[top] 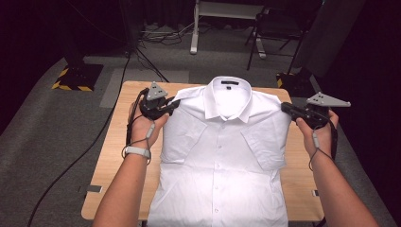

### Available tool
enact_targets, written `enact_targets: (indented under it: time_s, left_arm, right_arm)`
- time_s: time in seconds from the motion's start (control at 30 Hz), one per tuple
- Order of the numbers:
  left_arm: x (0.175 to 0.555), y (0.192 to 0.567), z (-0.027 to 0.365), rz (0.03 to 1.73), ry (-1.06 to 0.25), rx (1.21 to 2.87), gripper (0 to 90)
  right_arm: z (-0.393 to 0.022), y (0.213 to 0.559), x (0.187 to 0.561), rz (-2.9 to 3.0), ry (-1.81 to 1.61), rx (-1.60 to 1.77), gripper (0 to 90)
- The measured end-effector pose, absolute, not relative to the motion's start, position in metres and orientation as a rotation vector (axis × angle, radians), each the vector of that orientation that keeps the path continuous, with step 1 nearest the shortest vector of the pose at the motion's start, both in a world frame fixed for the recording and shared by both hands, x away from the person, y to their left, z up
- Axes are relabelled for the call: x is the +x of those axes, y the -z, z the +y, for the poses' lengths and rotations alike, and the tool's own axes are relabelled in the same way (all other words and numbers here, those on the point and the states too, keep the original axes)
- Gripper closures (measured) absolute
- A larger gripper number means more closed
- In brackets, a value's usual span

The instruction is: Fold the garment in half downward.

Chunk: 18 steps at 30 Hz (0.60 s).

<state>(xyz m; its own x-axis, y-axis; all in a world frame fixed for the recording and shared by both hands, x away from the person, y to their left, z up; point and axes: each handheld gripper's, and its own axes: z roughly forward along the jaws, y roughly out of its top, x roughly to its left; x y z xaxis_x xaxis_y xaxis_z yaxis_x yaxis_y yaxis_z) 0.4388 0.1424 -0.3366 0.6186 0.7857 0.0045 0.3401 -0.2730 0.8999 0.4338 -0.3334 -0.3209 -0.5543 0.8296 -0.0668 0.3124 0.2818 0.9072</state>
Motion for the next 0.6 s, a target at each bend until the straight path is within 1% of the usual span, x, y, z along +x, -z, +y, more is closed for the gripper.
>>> enact_targets:
  time_s: [0.1,0.23,0.3,0.4,0.5,0.6]
  left_arm:
    - [0.425,0.337,0.147,0.884,-0.572,1.865,78.6]
    - [0.402,0.344,0.152,0.859,-0.561,1.88,78.6]
    - [0.398,0.348,0.153,0.86,-0.555,1.884,78.3]
    - [0.382,0.361,0.158,0.863,-0.523,1.881,78.2]
    - [0.373,0.364,0.159,0.855,-0.53,1.884,78.2]
    - [0.353,0.368,0.16,0.827,-0.534,1.905,78.1]
  right_arm:
    - [-0.335,0.321,0.425,2.007,-1.278,1.0,84.5]
    - [-0.335,0.322,0.397,2.033,-1.297,0.922,84.5]
    - [-0.335,0.324,0.394,2.038,-1.297,0.915,84.5]
    - [-0.336,0.332,0.38,2.065,-1.298,0.899,84.5]
    - [-0.335,0.338,0.369,2.078,-1.299,0.88,84.5]
    - [-0.336,0.344,0.355,2.089,-1.314,0.863,84.5]
